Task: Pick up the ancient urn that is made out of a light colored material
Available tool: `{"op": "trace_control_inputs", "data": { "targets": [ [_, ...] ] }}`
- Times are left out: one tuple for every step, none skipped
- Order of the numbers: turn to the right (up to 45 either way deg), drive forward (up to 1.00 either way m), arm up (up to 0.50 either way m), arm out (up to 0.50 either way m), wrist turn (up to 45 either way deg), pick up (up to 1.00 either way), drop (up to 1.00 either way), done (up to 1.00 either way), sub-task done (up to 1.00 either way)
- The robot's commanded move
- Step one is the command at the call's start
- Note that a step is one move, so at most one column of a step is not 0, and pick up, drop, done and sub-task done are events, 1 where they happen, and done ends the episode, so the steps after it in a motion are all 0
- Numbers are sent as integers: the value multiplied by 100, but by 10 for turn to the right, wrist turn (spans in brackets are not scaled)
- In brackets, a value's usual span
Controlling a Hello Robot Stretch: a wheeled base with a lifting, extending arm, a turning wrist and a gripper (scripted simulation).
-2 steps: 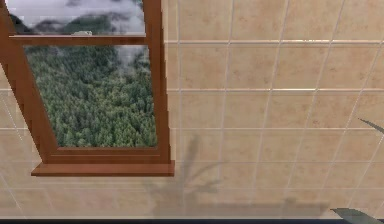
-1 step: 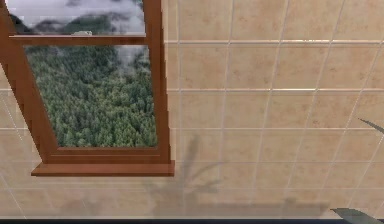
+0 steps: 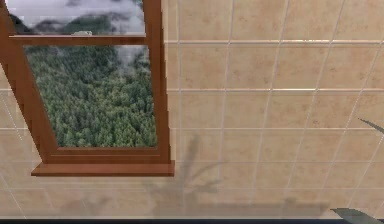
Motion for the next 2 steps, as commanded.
{"op": "trace_control_inputs", "data": {
  "targets": [
    [0, 0, 0, 0, 450, 0, 0, 0, 0],
    [0, 0, 0, 0, 450, 0, 0, 0, 0]
  ]
}}
